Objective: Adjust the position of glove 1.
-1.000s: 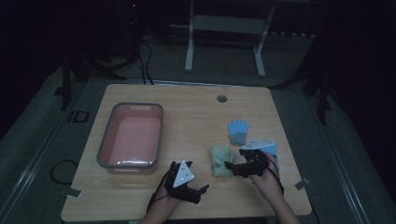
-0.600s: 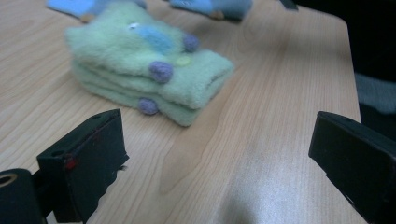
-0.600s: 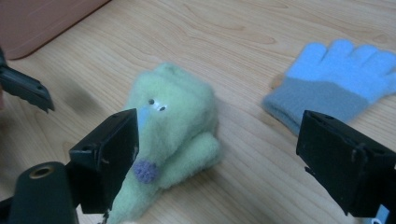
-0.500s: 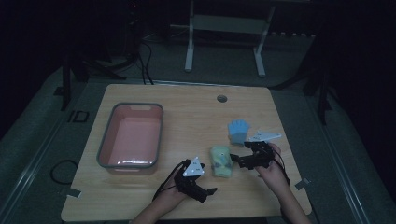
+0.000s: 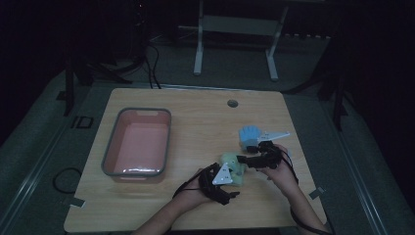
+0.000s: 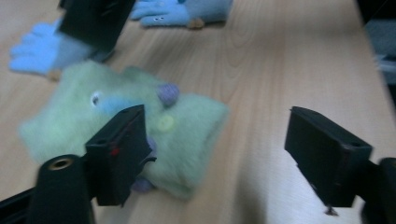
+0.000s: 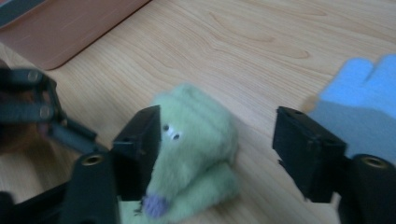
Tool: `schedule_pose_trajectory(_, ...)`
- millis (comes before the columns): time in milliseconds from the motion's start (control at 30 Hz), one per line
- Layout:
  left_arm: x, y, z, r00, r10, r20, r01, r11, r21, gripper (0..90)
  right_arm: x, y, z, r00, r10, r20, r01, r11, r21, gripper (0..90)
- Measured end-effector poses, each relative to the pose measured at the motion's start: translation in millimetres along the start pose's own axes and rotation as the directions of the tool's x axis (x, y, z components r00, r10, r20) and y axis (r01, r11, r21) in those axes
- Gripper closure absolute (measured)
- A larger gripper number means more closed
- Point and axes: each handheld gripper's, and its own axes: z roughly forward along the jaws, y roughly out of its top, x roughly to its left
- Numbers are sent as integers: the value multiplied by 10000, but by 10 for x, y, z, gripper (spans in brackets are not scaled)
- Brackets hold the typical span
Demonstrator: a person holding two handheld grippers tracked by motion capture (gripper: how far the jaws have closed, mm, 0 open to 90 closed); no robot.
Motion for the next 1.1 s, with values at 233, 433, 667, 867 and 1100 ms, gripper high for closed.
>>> schedule_pose_trajectory(233, 35, -3, 126, 9939, 1083, -201, -1071, 9927, 552, 381, -102, 89, 253, 9965, 404, -738, -357, 9973, 645, 354)
schedule_pose_trajectory(433, 48, -68, 180, 9915, 1269, -276, -1241, 9884, 874, 411, -146, 24, 452, 9934, 677, -922, -556, 9902, 1281, 352)
schedule_pose_trajectory(667, -12, -99, 256, 9836, 1547, -931, -1447, 9838, 1056, 454, -174, -85, 559, 9799, 1311, -1504, -1023, 9774, 1853, 491)
schedule_pose_trajectory(867, 11, -97, 263, 9830, 1361, -1231, -1242, 9872, 1000, 645, -171, -103, 547, 9723, 1649, -1655, -1330, 9731, 1881, 602)
schedule_pose_trajectory(1100, 101, 41, 193, 9893, 1103, -958, -952, 9841, 1497, 730, -111, -24, 483, 9787, 1392, -1507, -1125, 9785, 1729, 690)
